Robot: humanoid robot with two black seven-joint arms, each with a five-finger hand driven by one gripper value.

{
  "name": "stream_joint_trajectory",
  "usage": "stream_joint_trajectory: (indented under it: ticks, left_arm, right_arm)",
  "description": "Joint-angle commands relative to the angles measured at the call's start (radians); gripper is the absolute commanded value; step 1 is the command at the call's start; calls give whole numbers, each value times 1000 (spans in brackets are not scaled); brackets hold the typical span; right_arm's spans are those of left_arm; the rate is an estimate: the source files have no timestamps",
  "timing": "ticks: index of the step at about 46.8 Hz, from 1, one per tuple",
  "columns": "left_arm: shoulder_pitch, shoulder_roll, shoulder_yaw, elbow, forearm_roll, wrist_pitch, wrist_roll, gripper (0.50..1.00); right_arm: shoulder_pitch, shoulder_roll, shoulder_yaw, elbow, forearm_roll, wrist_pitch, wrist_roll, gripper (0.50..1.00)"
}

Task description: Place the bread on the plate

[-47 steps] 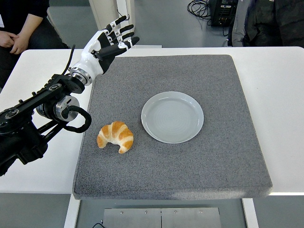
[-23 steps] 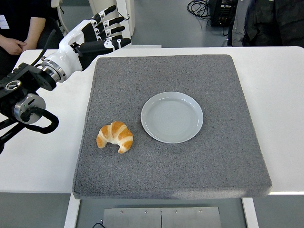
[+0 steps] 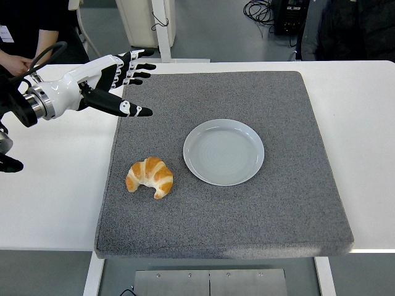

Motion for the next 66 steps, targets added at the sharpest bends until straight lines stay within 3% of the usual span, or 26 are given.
stream_joint_trajectory:
  ticks: [1,9,16,24,40,53,66]
  left_arm:
    - [-14,32,0,0,35,-97,5,948]
    - [-20,78,-5,2,106,-268,4,949]
    - [-17,79,-3,11,184,-308,-5,949]
    - [-5,61,-5,19,300,-302,-28,948]
    - [80,-17,1,57,560,-217,-185,925]
    - [143,-62,4,99,587,-179,-203,924]
    - [219,-117,4,154,685,-138,-258,898]
  right_arm:
    - [0,0,0,0,0,-1,0,1000]
    - [0,0,0,0,0,-1,0,1000]
    - [0,0,0,0,0,-1,0,1000]
    - [0,0,0,0,0,1,0,1000]
    - [-3,0,0,0,0,-1,0,1000]
    - [-5,0,0,0,0,-1,0,1000]
    - [-6,0,2,0,0,-1,0,1000]
